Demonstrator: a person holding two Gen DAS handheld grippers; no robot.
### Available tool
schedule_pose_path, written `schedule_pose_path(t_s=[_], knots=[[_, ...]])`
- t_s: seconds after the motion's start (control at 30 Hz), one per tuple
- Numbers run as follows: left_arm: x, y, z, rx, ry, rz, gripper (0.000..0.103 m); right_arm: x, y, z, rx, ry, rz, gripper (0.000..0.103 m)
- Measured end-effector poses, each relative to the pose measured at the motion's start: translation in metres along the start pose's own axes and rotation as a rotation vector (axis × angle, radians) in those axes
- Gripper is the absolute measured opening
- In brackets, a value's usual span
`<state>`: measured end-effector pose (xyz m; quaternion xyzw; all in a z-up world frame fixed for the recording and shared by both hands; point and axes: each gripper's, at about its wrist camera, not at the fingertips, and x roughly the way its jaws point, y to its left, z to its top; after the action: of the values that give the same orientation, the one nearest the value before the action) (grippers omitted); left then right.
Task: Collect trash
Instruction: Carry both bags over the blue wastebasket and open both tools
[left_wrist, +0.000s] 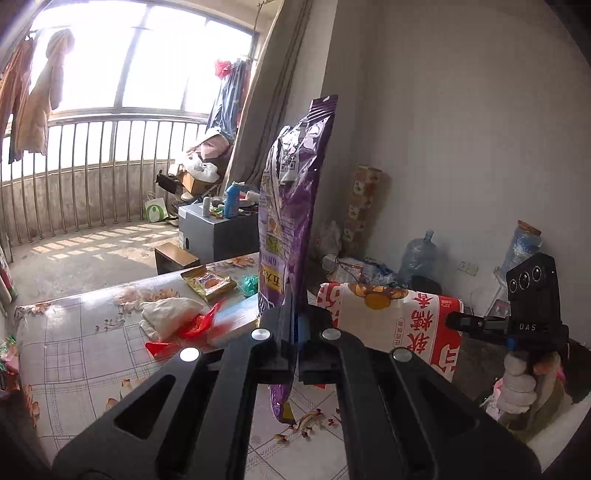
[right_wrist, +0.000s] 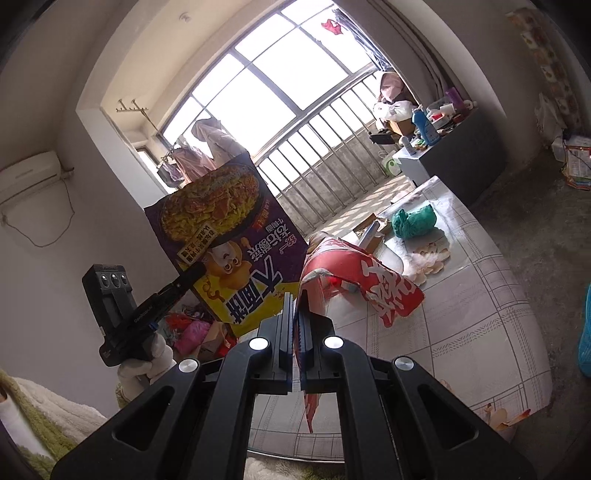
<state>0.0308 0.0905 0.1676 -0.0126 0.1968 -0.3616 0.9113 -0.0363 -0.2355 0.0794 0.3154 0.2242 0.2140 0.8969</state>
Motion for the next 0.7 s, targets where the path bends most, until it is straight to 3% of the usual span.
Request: schedule_pose_path(t_s=[0.3, 0.53, 0.7], knots=[[0.075, -0.094, 0.033, 0.110, 0.006, -0.254, 0.000, -0.095, -0.024, 0.015, 0.030, -0.240, -0.188, 0.003], [0.179, -0.162, 0.031, 0.144, 0.134, -0.380, 0.000, -0.144, -0.062, 0.020, 0.087, -0.364, -0.426, 0.003], [0.255, -0.217, 0.016, 0.195, 0.233, -0.420, 0.000, -0.164, -0.102, 0.024, 0.165, -0.412, -0.577, 0.003]])
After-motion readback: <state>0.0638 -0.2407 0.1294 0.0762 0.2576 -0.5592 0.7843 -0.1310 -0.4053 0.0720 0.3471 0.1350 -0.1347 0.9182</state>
